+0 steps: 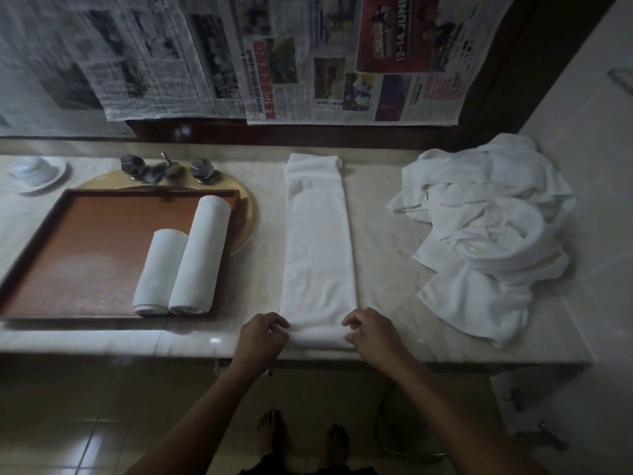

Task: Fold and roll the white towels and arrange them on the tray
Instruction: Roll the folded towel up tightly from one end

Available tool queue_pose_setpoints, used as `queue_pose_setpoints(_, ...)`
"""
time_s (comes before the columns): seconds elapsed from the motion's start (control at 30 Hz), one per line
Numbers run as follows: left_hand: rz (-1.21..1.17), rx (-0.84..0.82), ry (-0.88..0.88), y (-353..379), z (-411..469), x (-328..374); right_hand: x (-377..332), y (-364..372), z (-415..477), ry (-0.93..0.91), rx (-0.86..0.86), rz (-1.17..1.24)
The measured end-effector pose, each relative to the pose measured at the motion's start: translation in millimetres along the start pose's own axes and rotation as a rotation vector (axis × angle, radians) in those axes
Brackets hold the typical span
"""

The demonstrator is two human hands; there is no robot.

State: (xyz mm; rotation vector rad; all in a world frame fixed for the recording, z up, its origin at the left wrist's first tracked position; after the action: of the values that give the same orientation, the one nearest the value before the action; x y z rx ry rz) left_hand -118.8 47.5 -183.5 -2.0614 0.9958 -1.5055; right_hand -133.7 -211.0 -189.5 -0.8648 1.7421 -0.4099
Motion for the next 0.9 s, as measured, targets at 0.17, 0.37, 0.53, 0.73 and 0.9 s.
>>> queue_pose_setpoints(0.17,0.275,0.014,0.382,13,-12,16,-10,19,-10,-0.096,0.055,-0.174)
queue_pose_setpoints(0.37,0.483,-0.029,0.533,33,-22,13,-17,34,-25,-0.204,0.139,-0.356)
queue_pose_setpoints(0.53,0.565,-0.021,0.571,27,-12,15,-22,35,-23,-0.218,0.102,-0.491)
queue_pose_setpoints(0.73,0.402,-0.041,0.467,8,-2,12,-20,23,-20,-0.199,0.054,-0.483)
queue_pose_setpoints(0.9,-0.017,-0.123,0.149,-12,3,-1,-5,4,-14,-0.08,0.059,-0.076)
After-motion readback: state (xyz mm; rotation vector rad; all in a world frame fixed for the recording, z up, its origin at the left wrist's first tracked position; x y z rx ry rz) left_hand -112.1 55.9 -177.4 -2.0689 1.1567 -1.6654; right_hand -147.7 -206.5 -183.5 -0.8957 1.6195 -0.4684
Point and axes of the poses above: each hand's wrist, its own z-axis towards the middle knuckle, its own y-axis out of the palm, x = y × z, the point moved 6 cm from there along z, towards the middle knuckle, and after that the axes turned 8 degrees about -x, right-handed, at the moved point
